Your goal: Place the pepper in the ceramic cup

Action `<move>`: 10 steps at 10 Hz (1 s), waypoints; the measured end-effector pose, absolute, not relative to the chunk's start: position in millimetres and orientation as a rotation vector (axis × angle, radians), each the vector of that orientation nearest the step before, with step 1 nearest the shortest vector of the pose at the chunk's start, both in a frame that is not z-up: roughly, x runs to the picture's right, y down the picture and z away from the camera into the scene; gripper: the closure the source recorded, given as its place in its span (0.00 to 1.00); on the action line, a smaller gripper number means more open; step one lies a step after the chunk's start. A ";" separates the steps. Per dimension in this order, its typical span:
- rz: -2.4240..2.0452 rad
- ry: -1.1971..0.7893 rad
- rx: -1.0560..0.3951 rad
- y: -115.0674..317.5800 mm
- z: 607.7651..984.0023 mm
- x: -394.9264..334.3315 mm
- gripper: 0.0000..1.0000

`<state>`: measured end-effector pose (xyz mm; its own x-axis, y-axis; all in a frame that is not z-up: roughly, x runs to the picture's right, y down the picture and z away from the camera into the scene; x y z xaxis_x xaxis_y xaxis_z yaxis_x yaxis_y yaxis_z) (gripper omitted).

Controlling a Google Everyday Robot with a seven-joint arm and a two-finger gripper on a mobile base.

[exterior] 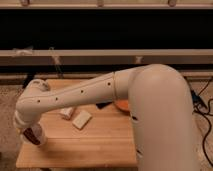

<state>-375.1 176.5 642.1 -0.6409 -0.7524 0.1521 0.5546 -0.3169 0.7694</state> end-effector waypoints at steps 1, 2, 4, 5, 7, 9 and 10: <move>-2.029 -1.061 0.310 176.7 641.0 -377.6 1.00; -2.040 -1.062 0.330 177.4 640.1 -380.1 1.00; -2.053 -1.056 0.370 176.3 640.6 -384.8 1.00; -2.048 -1.051 0.399 172.1 643.7 -387.3 1.00; -2.032 -1.043 0.435 162.1 652.2 -390.5 1.00; -2.015 -1.036 0.468 149.1 665.9 -397.4 1.00; -2.014 -1.037 0.481 146.3 670.1 -402.9 1.00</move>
<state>-402.9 146.3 670.1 -0.6057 -0.7953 0.0263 0.4834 -0.3416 0.8060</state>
